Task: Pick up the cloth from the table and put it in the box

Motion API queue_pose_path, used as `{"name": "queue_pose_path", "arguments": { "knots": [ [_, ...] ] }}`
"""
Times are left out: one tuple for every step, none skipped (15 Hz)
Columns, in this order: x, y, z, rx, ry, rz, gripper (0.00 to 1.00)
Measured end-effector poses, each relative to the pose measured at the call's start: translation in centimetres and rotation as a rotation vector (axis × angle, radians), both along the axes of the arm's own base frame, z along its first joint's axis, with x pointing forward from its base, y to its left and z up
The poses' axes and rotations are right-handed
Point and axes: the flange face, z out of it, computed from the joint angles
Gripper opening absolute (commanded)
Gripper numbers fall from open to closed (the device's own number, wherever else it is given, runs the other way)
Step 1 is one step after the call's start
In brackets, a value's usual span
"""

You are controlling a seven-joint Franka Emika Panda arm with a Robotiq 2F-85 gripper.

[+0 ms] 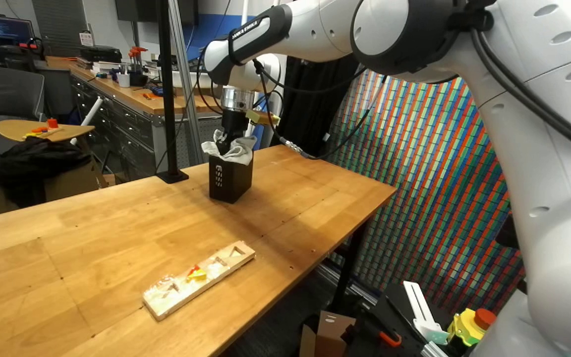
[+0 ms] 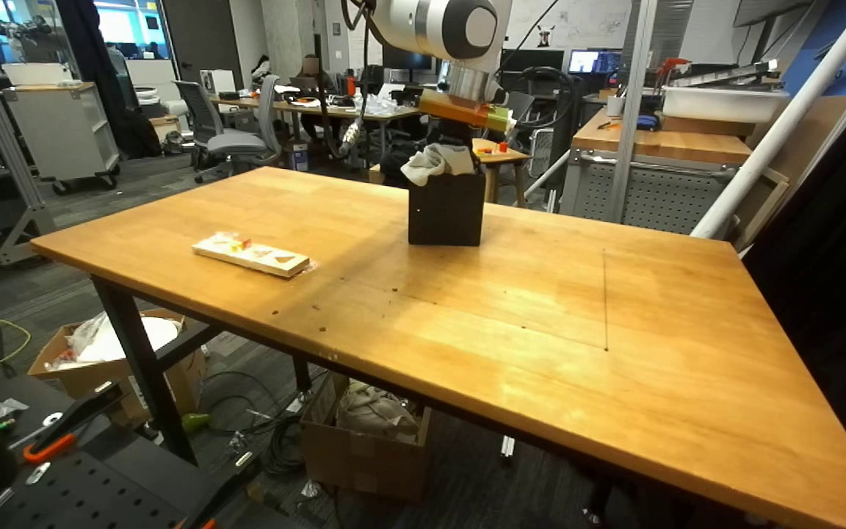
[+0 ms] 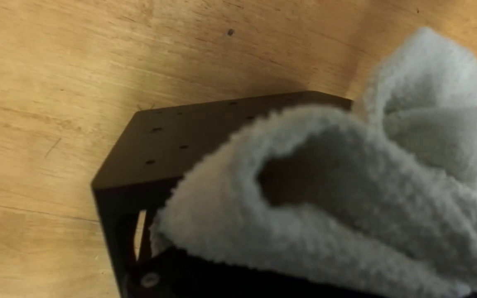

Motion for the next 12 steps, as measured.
{"name": "queue_pose_path", "arguments": {
  "knots": [
    [0.0, 0.0, 0.1, 0.0, -0.001, 0.001, 0.0],
    [0.0, 0.1, 0.2, 0.0, -0.003, 0.001, 0.0],
    [0.0, 0.0, 0.5, -0.001, -0.007, 0.001, 0.0],
    [0.0, 0.0, 0.8, -0.002, -0.012, 0.001, 0.0],
    [0.0, 0.0, 1.3, -0.004, -0.018, 0.001, 0.0],
    [0.0, 0.1, 1.8, -0.005, -0.025, 0.001, 0.0],
    [0.0, 0.1, 2.5, -0.007, -0.033, 0.001, 0.0],
    [0.0, 0.1, 3.2, -0.009, -0.042, 0.001, 0.0],
    [-0.1, 0.1, 3.9, -0.012, -0.052, 0.001, 0.0],
    [-0.1, 0.1, 4.7, -0.014, -0.062, 0.001, 0.0],
    [-0.2, 0.2, 5.6, -0.017, -0.073, 0.001, 0.0],
    [-0.3, 0.2, 6.5, -0.02, -0.084, 0.0, 0.0]
  ]
}}
